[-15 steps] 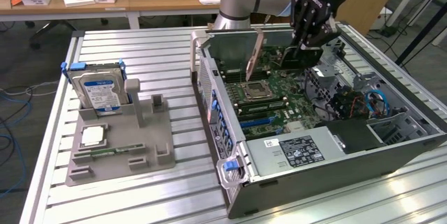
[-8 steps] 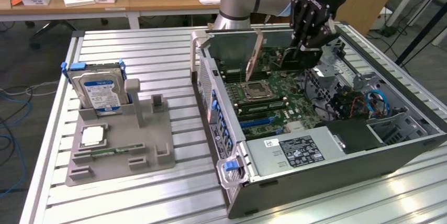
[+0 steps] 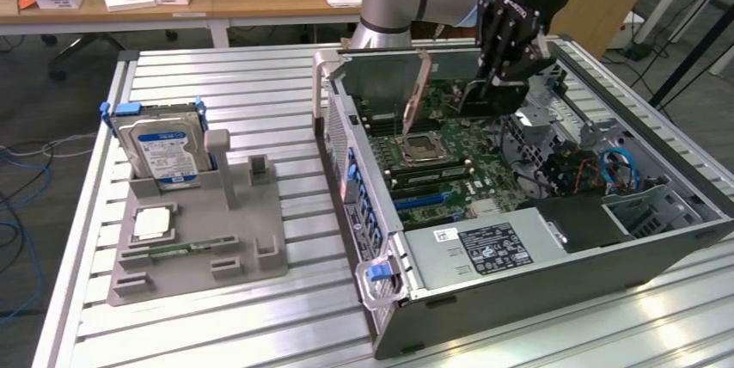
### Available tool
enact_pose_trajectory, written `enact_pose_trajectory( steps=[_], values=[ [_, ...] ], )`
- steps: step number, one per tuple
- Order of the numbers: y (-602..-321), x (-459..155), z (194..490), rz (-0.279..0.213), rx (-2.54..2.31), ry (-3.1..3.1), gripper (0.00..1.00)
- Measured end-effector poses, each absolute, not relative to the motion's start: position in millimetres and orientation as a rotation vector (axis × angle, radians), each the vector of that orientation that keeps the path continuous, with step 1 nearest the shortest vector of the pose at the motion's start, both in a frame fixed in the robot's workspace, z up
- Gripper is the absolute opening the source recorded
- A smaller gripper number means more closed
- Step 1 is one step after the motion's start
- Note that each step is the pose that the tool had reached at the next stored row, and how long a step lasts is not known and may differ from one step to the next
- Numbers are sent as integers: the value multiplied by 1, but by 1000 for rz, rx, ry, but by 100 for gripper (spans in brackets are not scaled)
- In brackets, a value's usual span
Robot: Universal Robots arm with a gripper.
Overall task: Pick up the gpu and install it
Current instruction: 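Insert the gpu into the slot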
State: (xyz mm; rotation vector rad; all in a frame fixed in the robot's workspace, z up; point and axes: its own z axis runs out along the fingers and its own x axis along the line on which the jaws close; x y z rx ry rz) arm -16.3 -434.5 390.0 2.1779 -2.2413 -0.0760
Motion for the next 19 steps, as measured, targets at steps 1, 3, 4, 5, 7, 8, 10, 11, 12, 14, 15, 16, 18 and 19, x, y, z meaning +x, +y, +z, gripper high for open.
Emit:
enact_pose_trajectory(
  steps=[1,3,4,5,7,8,10,11,12,14,15,16,18,19],
  values=[
    [-434,-16,390,-76,2177,-2242,26],
    [-434,-16,389,-76,2176,-2244,26],
    [-434,-16,388,-76,2175,-2244,26],
    [-434,-16,388,-76,2174,-2245,26],
    [-434,-16,387,-76,2172,-2247,26],
    [-434,-16,386,-76,2172,-2248,26],
    [-434,-16,385,-76,2170,-2249,26],
    [-434,-16,385,-76,2169,-2250,26],
    [-434,-16,384,-76,2169,-2251,26],
    [-434,-16,383,-76,2168,-2251,26],
    [-434,-16,382,-76,2168,-2252,26],
    [-434,-16,382,-76,2168,-2252,26],
    [-434,-16,380,-76,2168,-2252,26],
    [-434,-16,379,-75,2168,-2252,26]
  ],
)
